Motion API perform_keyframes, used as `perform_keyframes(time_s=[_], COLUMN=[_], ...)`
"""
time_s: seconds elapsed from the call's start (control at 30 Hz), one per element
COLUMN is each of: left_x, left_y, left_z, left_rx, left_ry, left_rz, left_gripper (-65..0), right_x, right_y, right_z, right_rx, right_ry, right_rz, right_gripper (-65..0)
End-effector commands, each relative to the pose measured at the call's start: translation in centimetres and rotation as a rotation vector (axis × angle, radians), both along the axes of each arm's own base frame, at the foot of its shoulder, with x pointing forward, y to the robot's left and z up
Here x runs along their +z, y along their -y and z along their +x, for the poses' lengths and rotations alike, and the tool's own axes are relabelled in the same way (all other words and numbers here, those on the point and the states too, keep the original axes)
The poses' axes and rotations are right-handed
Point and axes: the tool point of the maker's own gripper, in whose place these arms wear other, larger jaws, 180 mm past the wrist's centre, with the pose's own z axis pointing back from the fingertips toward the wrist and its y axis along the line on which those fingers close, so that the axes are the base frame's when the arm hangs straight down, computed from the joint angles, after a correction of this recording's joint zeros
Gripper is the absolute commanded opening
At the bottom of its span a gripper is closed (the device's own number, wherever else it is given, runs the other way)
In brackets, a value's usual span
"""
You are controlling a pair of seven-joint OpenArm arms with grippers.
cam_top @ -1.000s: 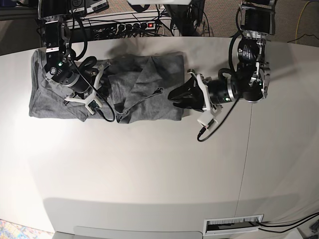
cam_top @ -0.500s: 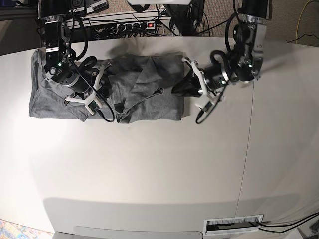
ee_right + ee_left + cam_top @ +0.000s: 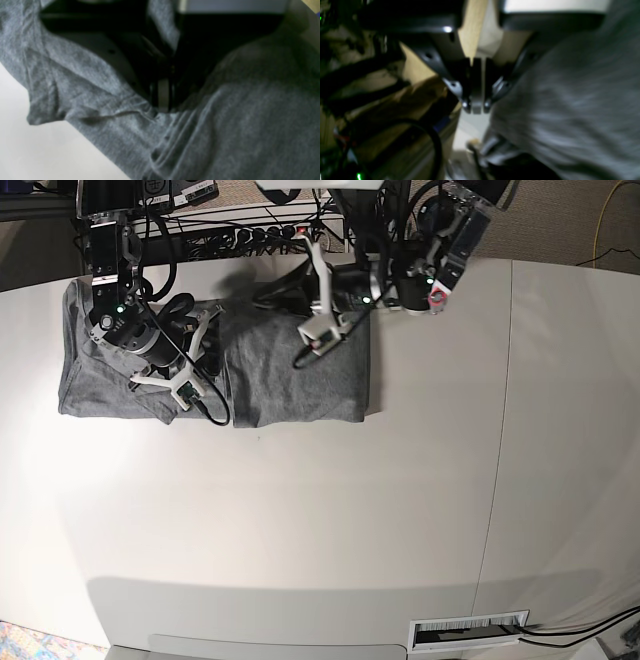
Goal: Fold the T-shirt properly
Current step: 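Lower the folded end onto the shirt and release the left gripper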
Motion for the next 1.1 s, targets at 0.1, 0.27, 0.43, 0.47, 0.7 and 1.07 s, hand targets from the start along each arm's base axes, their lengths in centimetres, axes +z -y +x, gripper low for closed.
perform_keyframes(time_s=[0.1,0.27,0.43,0.47,0.7,1.07], left_x=[2.3,4.8,3.9,3.4,-0.8,-6.7], left_y=[0.4,-1.6,-3.9,-4.2,-5.7,-11.2], left_z=[0.5,3.1,6.8,7.3,8.7,9.4], left_rx=[-0.006,0.040,0.161,0.190,0.249,0.264], left_ry=[0.073,0.185,0.197,0.177,0.194,0.249], left_rz=[-0.041,-0.009,0.076,0.091,0.250,0.583], left_gripper=[-64.4,-64.4,-65.0,-65.0,-65.0,-65.0], right_x=[1.4,1.4,2.1,2.6,5.1,8.5], right_y=[0.1,0.1,0.0,-0.2,-0.5,6.7], right_z=[1.0,1.0,1.1,1.1,1.4,2.2], right_rx=[0.000,0.000,0.011,0.018,0.035,-0.188], right_ry=[0.049,0.049,0.059,0.072,0.125,0.200], right_rz=[0.007,0.007,-0.012,-0.017,-0.060,-0.071], right_gripper=[-65.0,-65.0,-65.0,-65.0,-65.0,-65.0])
